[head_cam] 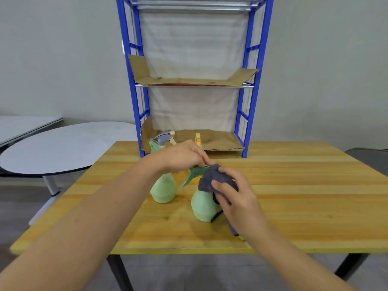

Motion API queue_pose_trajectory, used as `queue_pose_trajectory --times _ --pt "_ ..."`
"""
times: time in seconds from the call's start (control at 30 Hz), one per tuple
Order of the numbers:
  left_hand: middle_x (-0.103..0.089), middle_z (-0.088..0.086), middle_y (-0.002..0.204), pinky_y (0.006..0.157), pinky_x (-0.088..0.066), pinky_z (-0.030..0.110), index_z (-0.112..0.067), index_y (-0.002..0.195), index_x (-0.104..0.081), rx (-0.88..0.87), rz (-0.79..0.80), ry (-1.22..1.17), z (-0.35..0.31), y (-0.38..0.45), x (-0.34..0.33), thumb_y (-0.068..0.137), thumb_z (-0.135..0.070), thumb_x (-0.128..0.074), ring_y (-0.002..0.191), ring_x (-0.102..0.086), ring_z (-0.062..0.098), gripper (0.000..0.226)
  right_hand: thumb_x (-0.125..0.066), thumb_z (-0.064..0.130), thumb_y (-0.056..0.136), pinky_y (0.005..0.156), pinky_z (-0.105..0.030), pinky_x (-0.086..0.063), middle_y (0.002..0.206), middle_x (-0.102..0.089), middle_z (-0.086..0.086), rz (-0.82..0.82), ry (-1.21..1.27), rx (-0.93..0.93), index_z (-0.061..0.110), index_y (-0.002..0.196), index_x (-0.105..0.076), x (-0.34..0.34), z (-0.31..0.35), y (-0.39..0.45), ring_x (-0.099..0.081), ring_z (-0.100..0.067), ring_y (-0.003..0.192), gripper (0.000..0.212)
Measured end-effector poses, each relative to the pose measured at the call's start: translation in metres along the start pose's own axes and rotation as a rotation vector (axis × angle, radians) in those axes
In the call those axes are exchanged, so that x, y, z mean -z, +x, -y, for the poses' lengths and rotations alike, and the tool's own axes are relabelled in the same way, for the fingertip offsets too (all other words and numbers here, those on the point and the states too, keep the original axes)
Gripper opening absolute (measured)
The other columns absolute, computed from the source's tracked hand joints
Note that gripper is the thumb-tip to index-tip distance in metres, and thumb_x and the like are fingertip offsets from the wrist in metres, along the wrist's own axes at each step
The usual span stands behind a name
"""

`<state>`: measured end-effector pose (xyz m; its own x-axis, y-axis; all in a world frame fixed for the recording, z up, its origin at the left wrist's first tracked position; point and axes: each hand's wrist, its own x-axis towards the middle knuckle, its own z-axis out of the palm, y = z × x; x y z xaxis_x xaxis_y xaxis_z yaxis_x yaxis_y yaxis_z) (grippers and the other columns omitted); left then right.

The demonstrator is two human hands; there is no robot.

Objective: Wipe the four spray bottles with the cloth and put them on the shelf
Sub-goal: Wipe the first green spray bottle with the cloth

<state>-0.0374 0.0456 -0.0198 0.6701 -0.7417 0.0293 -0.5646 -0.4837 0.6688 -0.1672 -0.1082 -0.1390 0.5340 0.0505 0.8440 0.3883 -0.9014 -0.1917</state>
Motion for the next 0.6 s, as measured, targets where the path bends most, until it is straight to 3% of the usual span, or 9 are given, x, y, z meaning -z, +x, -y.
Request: queue_pose_trajectory --times 0.07,0.17,0.23,0.33,0.4,0.5,0.6 --pt "-0.077 0.002 0.105 0.100 -0.052 0.040 -0.018 0.102 -0.082 0.026 0.015 -0.093 0.001 0.000 0.001 0.091 -0.006 -0.062 0.102 -0.067 0.018 0.026 -0.061 0.011 0.092 0.098 -0.032 -0.046 0.137 -0.046 -0.009 0.004 0.012 -0.088 0.007 0.118 -0.065 -0.008 0.009 0.005 -0.048 -0.023 0.124 0.028" --pt "-0.078 -0.008 0.102 0.103 -0.050 0.038 -0.012 0.103 -0.081 0.042 0.042 -0.224 0.003 0.001 0.000 0.092 0.003 -0.059 0.102 -0.066 0.010 0.029 -0.052 0.025 0.095 0.097 -0.028 -0.045 0.139 -0.041 0.000 0.112 0.019 -0.071 0.020 0.121 -0.062 -0.025 0.028 -0.007 -0.045 -0.016 0.126 0.027" --pt "-0.077 -0.008 0.103 0.100 -0.053 0.035 -0.011 0.104 -0.080 0.046 0.071 -0.259 0.004 0.001 -0.001 0.094 0.002 -0.059 0.103 -0.067 0.011 0.028 -0.059 0.014 0.092 0.095 -0.028 -0.046 0.135 -0.048 -0.008 0.055 0.018 0.030 0.016 0.113 -0.065 -0.029 0.030 -0.007 -0.050 -0.024 0.122 0.022" --pt "-0.077 0.008 0.104 0.084 -0.055 0.029 -0.007 0.106 -0.079 0.051 0.093 -0.313 0.006 0.001 0.000 0.095 0.001 -0.056 0.098 -0.069 0.018 0.026 -0.064 0.007 0.088 0.095 -0.031 -0.047 0.128 -0.053 -0.010 -0.139 0.029 -0.092 0.010 0.107 -0.067 -0.025 0.027 0.009 -0.053 -0.026 0.117 0.019" --pt "-0.077 0.004 0.103 0.084 -0.054 0.026 -0.004 0.109 -0.078 0.064 0.097 -0.358 0.006 -0.001 0.001 0.096 0.003 -0.055 0.100 -0.068 0.016 0.027 -0.068 0.002 0.085 0.093 -0.034 -0.049 0.128 -0.052 -0.008 -0.069 0.016 -0.092 0.012 0.106 -0.067 -0.033 0.036 0.008 -0.053 -0.026 0.116 0.023" --pt "-0.076 -0.005 0.102 0.090 -0.053 0.027 -0.001 0.113 -0.075 0.093 0.125 -0.403 0.006 -0.001 0.001 0.096 0.006 -0.054 0.102 -0.067 0.013 0.028 -0.072 -0.008 0.077 0.091 -0.033 -0.047 0.127 -0.053 -0.011 0.045 -0.023 0.096 0.009 0.102 -0.067 -0.043 0.041 -0.005 -0.054 -0.030 0.111 0.031" --pt "-0.077 -0.005 0.096 0.076 -0.053 0.021 -0.001 0.112 -0.076 0.107 0.129 -0.407 0.004 -0.001 0.001 0.096 0.004 -0.055 0.091 -0.067 0.010 0.027 -0.064 0.002 0.088 0.094 -0.027 -0.043 0.120 -0.059 -0.014 -0.177 -0.019 -0.037 0.004 0.098 -0.071 -0.030 0.035 0.008 -0.055 -0.027 0.107 0.012"
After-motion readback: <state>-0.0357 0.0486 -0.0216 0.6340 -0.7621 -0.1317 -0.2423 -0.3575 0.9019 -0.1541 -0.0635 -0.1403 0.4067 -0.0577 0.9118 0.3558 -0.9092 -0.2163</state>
